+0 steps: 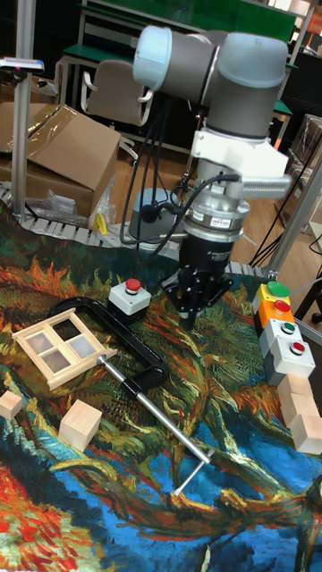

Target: Close a sliding window

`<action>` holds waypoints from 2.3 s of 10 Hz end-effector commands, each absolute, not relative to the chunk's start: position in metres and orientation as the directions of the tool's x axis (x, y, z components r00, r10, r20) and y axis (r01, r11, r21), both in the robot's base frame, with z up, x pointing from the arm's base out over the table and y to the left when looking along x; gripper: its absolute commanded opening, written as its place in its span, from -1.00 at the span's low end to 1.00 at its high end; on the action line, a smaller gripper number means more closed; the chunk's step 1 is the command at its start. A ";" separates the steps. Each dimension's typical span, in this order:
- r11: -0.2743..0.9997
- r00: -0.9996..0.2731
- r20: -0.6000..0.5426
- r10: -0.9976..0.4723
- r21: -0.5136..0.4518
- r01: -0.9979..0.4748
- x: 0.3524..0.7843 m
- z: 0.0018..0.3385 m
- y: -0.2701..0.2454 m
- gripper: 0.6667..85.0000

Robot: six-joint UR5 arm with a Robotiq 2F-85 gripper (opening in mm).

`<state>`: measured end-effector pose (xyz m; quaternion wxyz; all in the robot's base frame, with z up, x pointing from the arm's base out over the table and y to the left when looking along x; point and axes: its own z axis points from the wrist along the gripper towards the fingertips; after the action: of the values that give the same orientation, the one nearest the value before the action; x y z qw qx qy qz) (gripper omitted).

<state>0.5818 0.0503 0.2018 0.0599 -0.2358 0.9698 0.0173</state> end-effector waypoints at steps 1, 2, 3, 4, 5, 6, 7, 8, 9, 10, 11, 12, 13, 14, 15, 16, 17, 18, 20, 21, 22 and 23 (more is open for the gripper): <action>0.866 -0.861 -0.094 -0.501 -0.034 -0.500 0.580 0.190 0.031 -0.98; 0.859 -0.854 -0.101 -0.511 -0.037 -0.510 0.580 0.187 0.026 -0.98; 0.850 -0.843 -0.112 -0.525 -0.034 -0.525 0.577 0.182 0.020 -0.98; 0.842 -0.834 -0.122 -0.539 -0.036 -0.539 0.575 0.176 0.014 -0.98; 0.833 -0.821 -0.146 -0.552 -0.050 -0.551 0.578 0.173 0.008 -0.98; 0.832 -0.820 -0.146 -0.554 -0.060 -0.552 0.579 0.173 0.005 -0.98; 0.824 -0.813 -0.139 -0.566 -0.069 -0.562 0.579 0.173 0.002 -0.98; 0.821 -0.812 -0.121 -0.571 -0.071 -0.567 0.575 0.172 -0.001 -0.98; 0.836 -0.828 -0.124 -0.547 -0.047 -0.546 0.572 0.172 0.004 -0.98; 0.840 -0.831 -0.125 -0.542 -0.051 -0.541 0.573 0.172 0.003 -0.98; 0.836 -0.828 -0.121 -0.548 -0.080 -0.542 0.576 0.172 -0.004 -0.98; 0.828 -0.818 -0.124 -0.561 -0.088 -0.554 0.578 0.173 -0.005 -0.98; 0.820 -0.814 -0.099 -0.573 -0.076 -0.568 0.573 0.163 -0.009 -0.98; 0.815 -0.813 -0.054 -0.579 -0.060 -0.576 0.563 0.149 -0.024 -0.98; 0.822 -0.820 -0.058 -0.570 -0.030 -0.569 0.554 0.135 -0.034 -0.98; 0.811 -0.808 -0.067 -0.585 -0.042 -0.584 0.549 0.126 -0.047 -0.98; 0.811 -0.808 -0.068 -0.585 -0.041 -0.584 0.542 0.124 -0.051 -0.98; 0.807 -0.802 -0.090 -0.590 -0.041 -0.589 0.547 0.124 -0.048 -0.98; 0.817 -0.814 -0.077 -0.576 -0.036 -0.575 0.543 0.124 -0.049 -0.98; 0.818 -0.816 -0.061 -0.575 -0.040 -0.574 0.541 0.124 -0.053 -0.98; 0.829 -0.826 -0.076 -0.558 -0.008 -0.559 0.540 0.117 -0.039 -0.98; 0.829 -0.827 -0.060 -0.558 0.005 -0.560 0.530 0.103 -0.040 -0.98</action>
<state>0.5398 -0.0443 0.1179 0.0338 -0.3003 0.9532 -0.0037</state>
